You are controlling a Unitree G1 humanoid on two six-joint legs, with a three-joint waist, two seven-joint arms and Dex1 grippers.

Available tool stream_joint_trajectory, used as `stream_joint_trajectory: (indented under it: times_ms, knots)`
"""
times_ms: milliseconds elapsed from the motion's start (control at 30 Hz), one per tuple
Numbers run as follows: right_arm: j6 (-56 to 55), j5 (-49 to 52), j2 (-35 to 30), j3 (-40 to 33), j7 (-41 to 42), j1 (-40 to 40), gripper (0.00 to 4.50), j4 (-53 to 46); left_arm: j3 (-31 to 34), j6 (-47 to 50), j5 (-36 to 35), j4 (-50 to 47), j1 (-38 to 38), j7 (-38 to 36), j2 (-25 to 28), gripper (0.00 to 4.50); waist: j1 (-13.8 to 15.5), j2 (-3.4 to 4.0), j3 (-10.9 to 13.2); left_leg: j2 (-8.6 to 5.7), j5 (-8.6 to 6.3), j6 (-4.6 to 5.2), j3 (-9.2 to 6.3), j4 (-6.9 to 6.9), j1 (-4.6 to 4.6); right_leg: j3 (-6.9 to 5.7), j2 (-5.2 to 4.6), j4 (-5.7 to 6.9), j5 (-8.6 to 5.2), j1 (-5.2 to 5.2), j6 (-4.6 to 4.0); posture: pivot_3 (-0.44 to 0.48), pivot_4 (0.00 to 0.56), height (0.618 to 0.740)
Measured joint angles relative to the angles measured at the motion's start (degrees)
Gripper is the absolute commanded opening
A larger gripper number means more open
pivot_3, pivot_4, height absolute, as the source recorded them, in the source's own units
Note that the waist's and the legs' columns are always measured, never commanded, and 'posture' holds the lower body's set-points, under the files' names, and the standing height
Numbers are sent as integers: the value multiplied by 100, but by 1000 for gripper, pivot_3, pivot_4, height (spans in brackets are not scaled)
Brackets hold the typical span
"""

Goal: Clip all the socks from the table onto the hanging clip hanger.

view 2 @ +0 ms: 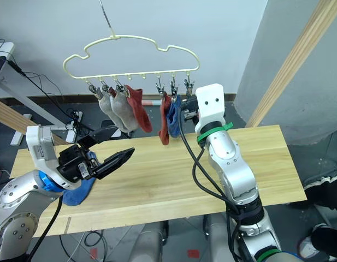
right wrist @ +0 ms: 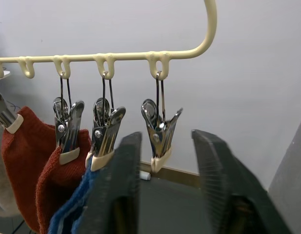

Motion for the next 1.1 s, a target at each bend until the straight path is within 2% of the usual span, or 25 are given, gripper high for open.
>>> stream_joint_trajectory:
  times_ms: [1100]
  knots:
    - [-330, -492, 769, -413, 17, -653, 2739, 1222, 54, -15, 329, 324, -291, -263, -180, 4500, 7, 0, 0, 0, 0, 0, 0, -3, -2, -3, 0, -6, 0, 0, -1, 77, 354, 740]
